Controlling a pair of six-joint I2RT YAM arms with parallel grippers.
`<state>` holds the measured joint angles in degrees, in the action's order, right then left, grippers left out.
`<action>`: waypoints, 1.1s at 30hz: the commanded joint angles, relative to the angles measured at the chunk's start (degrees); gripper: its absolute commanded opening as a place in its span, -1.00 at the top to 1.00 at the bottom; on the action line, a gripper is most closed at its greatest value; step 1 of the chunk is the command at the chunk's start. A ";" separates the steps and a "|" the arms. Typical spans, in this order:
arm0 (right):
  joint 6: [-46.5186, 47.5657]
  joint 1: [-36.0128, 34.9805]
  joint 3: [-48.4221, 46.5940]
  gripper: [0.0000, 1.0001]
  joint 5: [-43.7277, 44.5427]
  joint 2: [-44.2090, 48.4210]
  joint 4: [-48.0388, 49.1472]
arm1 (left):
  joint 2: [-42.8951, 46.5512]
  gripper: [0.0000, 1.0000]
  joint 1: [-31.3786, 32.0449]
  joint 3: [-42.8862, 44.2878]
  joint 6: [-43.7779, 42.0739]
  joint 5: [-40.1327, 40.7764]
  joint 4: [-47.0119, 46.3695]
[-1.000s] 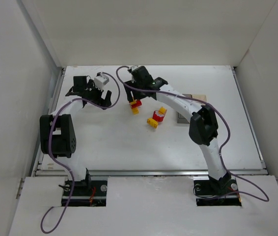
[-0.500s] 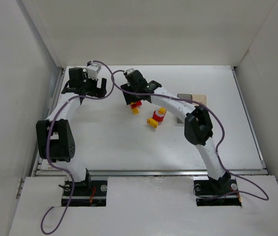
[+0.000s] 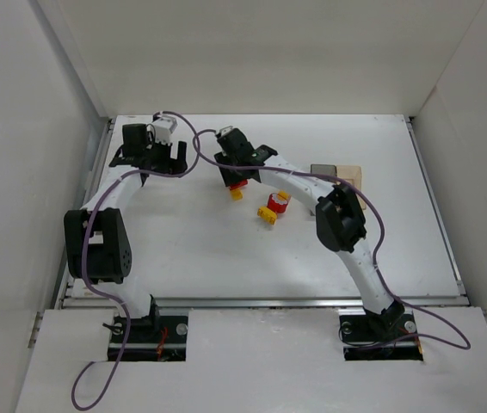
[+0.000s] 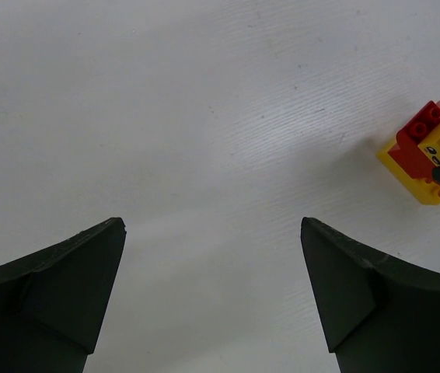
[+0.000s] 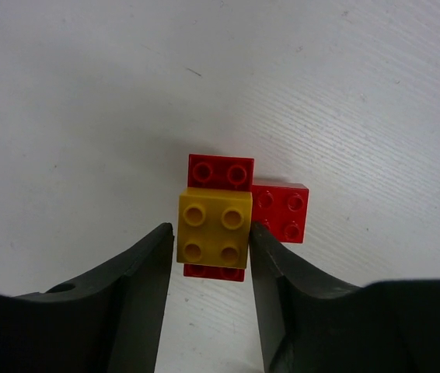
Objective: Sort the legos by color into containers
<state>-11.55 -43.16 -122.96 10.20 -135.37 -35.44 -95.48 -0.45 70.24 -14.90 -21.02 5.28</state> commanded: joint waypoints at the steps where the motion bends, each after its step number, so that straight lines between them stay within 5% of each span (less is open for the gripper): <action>1: 0.57 -0.61 -2.99 0.05 0.09 0.55 2.57 | 2.93 -0.86 -0.08 -0.80 -1.53 -2.97 -1.15; 7: 0.57 -0.61 -2.99 0.25 -2.19 0.55 3.10 | 2.93 -0.86 -0.08 -3.09 -4.96 -6.31 -0.62; 15: 0.57 -0.61 -2.46 1.00 -6.86 0.55 4.24 | 3.46 -0.92 0.97 -4.32 -12.52 -12.02 4.82; 22: -2.06 1.75 -2.46 1.00 -15.02 5.72 5.38 | 5.30 -0.99 1.59 -1.25 -24.20 -13.97 8.70; 33: -15.69 10.29 14.85 1.00 -34.37 21.46 20.94 | 11.71 -0.99 4.75 6.05 -38.37 -20.29 18.45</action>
<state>-22.31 -33.45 -109.16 -17.69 -118.96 -23.44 -88.25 2.42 73.25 -47.99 -36.84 20.78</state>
